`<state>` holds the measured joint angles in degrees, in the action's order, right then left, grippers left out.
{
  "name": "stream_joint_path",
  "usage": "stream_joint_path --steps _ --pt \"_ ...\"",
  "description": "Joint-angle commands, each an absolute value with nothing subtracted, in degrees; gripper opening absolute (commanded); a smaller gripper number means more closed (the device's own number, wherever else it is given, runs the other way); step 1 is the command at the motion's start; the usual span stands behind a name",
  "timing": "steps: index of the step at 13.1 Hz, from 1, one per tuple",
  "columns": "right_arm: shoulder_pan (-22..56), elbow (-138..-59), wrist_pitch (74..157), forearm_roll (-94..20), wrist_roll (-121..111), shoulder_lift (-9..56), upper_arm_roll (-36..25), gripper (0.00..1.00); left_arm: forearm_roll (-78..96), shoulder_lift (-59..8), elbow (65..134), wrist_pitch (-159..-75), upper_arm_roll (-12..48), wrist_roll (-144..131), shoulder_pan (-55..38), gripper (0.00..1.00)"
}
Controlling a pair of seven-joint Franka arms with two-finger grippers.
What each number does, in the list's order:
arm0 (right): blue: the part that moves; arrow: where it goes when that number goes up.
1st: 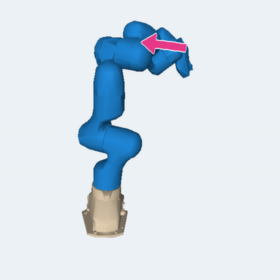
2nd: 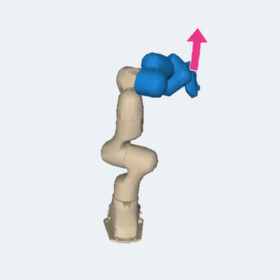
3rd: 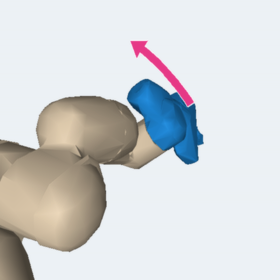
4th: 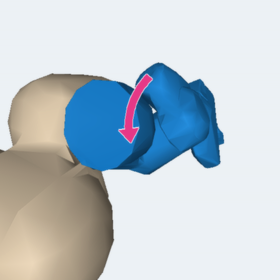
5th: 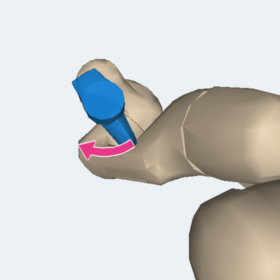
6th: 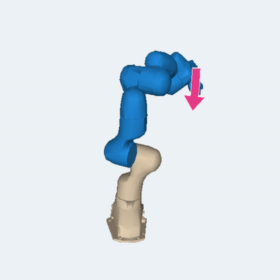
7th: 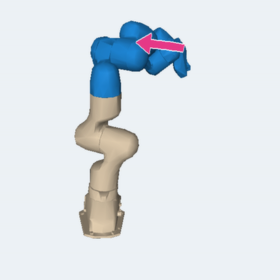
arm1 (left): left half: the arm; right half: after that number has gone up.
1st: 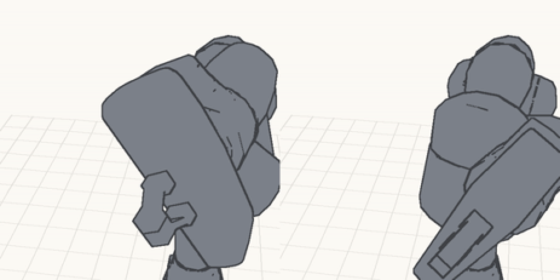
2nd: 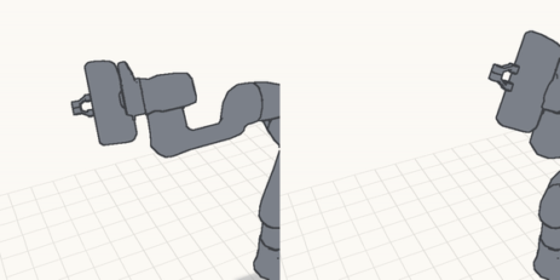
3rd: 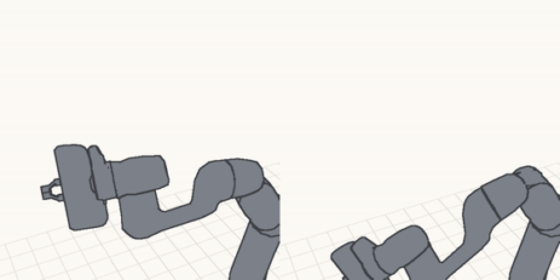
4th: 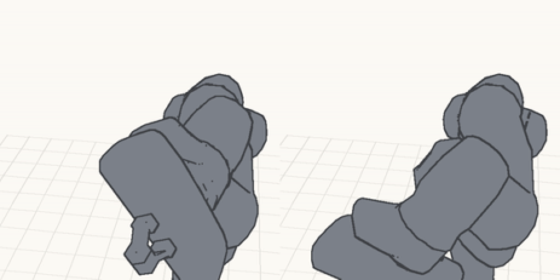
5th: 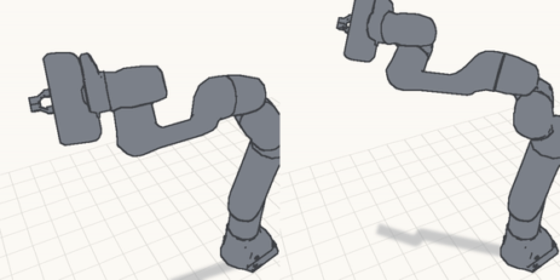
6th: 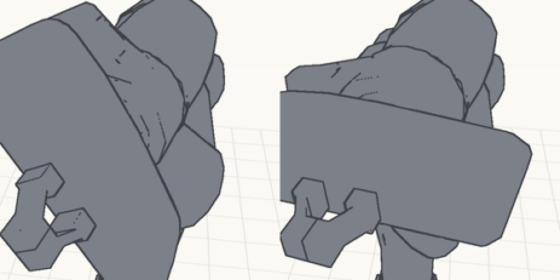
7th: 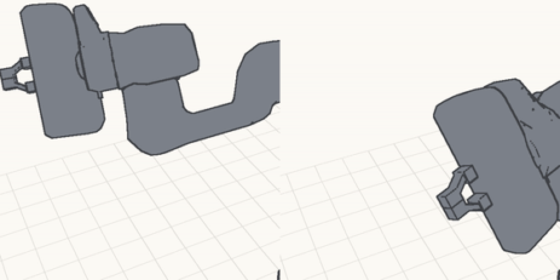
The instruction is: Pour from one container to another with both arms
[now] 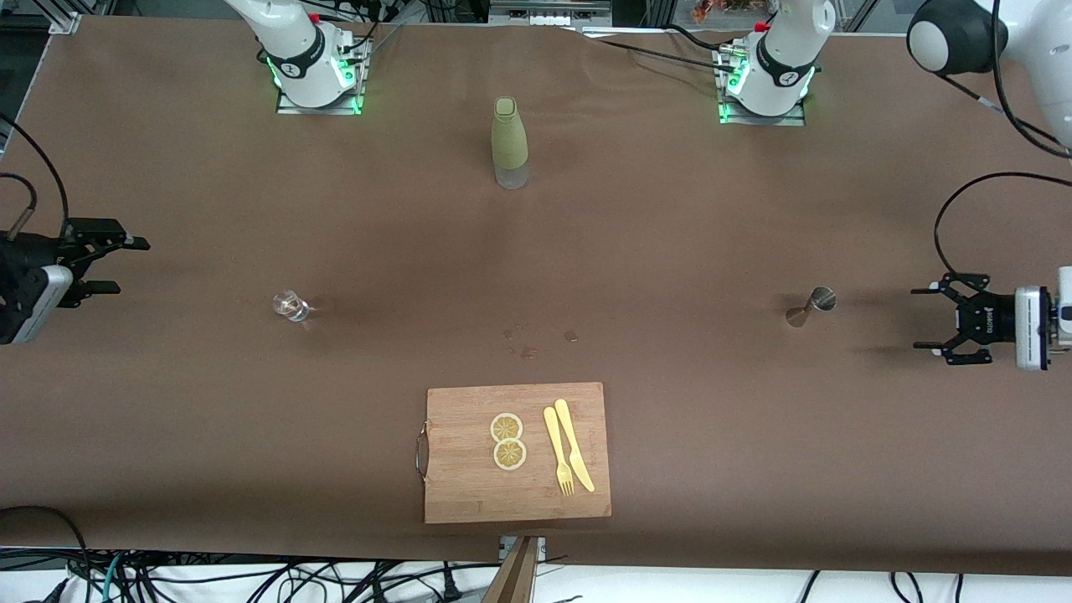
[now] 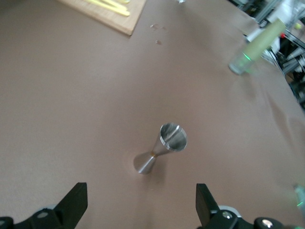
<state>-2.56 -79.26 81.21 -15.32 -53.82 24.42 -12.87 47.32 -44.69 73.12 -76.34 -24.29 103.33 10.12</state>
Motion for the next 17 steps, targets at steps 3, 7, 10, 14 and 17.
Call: stream_joint_path --steps 3,7,10,14,17 --pt "1.14 -85.93 84.53 -6.09 -26.66 13.56 -9.86 1.00 36.41 -33.77 74.44 -81.12 -23.04 73.01 1.86 1.00" --pt "1.05 -96.75 90.26 0.44 -11.66 3.01 -6.86 1.00 21.14 -24.89 74.53 -82.34 -16.10 41.81 -2.10 1.00" --pt "-0.61 -100.88 90.44 2.36 -3.00 -1.48 -5.19 1.00 8.29 -19.44 74.88 -86.90 -10.03 35.60 -2.46 1.00" --pt "-1.14 -106.61 97.22 2.11 -3.25 -6.06 -5.01 1.00 7.03 -16.36 75.06 -89.64 -9.75 34.72 -2.46 1.00" --pt "-1.14 -106.44 96.68 2.11 -3.34 -6.15 -4.83 1.00 1.69 -10.92 78.46 -88.95 -9.06 16.88 -5.17 1.00"
